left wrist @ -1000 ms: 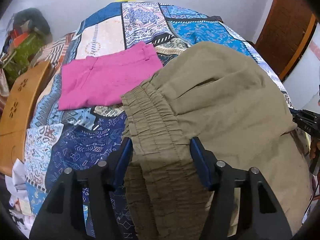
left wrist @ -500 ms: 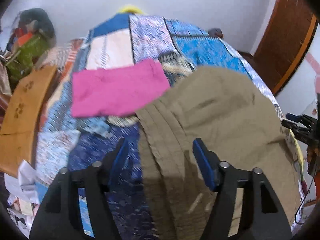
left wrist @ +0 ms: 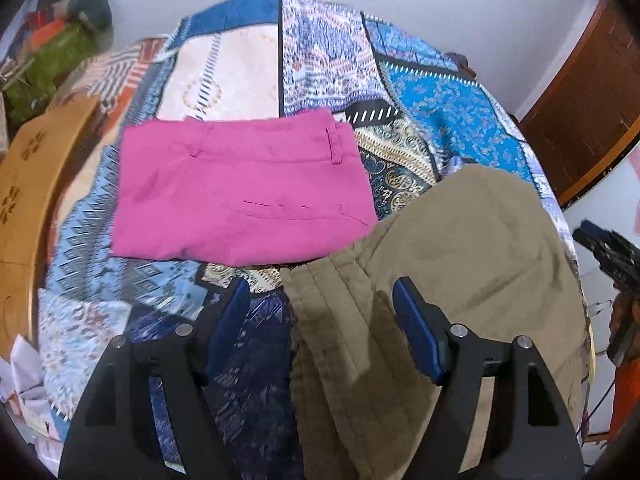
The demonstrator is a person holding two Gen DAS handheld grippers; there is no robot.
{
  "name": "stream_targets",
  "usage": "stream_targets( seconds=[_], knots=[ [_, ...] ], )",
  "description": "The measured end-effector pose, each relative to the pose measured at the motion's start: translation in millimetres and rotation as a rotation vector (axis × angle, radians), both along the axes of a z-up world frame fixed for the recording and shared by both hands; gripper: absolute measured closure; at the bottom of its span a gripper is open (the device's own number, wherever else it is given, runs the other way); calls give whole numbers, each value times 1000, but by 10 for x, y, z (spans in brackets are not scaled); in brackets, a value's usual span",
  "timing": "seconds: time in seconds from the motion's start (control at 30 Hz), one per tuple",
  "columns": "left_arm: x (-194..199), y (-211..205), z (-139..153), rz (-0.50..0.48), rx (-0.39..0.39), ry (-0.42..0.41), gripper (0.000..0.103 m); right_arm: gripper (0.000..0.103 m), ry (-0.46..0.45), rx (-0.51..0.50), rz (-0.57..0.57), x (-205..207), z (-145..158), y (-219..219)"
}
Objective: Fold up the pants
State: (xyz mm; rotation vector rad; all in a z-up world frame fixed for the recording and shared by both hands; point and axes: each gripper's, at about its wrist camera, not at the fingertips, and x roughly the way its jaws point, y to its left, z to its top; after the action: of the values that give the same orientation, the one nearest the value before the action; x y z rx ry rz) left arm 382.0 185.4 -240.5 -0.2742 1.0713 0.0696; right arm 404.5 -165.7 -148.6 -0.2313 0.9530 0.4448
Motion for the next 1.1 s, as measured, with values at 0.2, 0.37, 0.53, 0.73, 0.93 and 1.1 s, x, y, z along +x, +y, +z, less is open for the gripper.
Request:
stream_targets(
  seconds=[0.2,0.37,0.53,0.73,0.93,1.1],
  knots=[
    [198,36,-299,-23,-62,58,29,55,65,55,5,476,-246,193],
    [253,1,-467,-52,-117,76,29,55,136,90,5,702,-484,323],
    [261,-28,-444,-72,-117,50,44,64,126,123,42,695,-519,404],
    [212,-130,-229,-69,46,-3,51,92,66,45,59,611,-451,482],
    [123,-249,156,-77,228,-87,51,93,-61,-16,19,530,-150,410],
    [-10,-313,496,-82,277,-155,52,93,-130,-15,5,418,205,395]
  ],
)
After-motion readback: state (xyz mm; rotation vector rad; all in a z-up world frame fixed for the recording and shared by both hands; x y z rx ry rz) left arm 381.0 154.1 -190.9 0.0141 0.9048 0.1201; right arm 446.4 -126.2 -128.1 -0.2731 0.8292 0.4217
